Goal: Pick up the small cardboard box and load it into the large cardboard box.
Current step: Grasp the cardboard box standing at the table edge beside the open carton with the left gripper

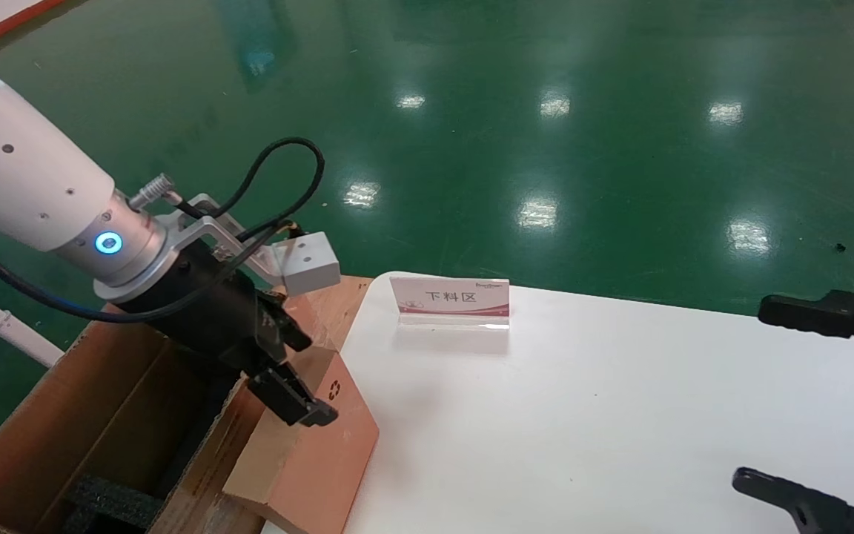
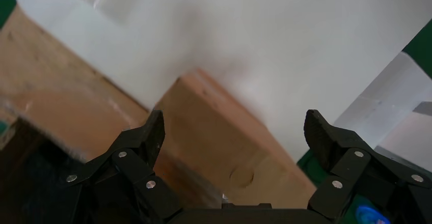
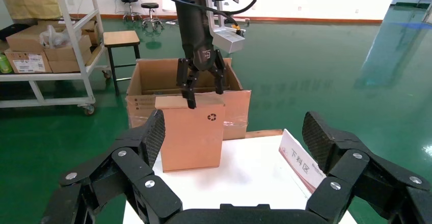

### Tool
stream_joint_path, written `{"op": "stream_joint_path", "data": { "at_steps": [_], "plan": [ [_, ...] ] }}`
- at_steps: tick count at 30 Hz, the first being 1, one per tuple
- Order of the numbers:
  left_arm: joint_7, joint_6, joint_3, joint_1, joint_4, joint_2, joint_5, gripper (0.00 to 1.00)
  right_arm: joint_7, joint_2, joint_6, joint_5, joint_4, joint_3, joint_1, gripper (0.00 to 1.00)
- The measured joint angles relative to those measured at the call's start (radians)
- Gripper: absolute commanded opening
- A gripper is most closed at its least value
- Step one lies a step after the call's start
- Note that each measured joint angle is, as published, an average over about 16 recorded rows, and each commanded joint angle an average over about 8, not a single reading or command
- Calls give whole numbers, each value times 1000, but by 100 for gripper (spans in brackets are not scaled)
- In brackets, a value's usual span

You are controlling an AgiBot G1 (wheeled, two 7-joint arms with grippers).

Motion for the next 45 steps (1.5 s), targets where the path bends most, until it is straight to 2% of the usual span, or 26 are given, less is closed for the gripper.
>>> {"op": "stream_joint_path", "data": {
  "at_steps": [10, 19, 29, 45],
  "plan": [
    [-93, -7, 251, -150, 0, 36, -58, 100, 0, 0, 0, 0, 0, -1, 0, 100],
    [-137, -22, 402, -222, 1, 64, -119, 100, -1, 1, 1, 1, 0, -1, 0, 100],
    [-146, -44, 483, -250, 0, 73, -174, 100, -1, 1, 1, 1, 0, -2, 0, 100],
    [-155, -58, 536, -275, 0, 85, -215, 100, -2, 1, 1, 2, 0, -3, 1, 100]
  ]
}}
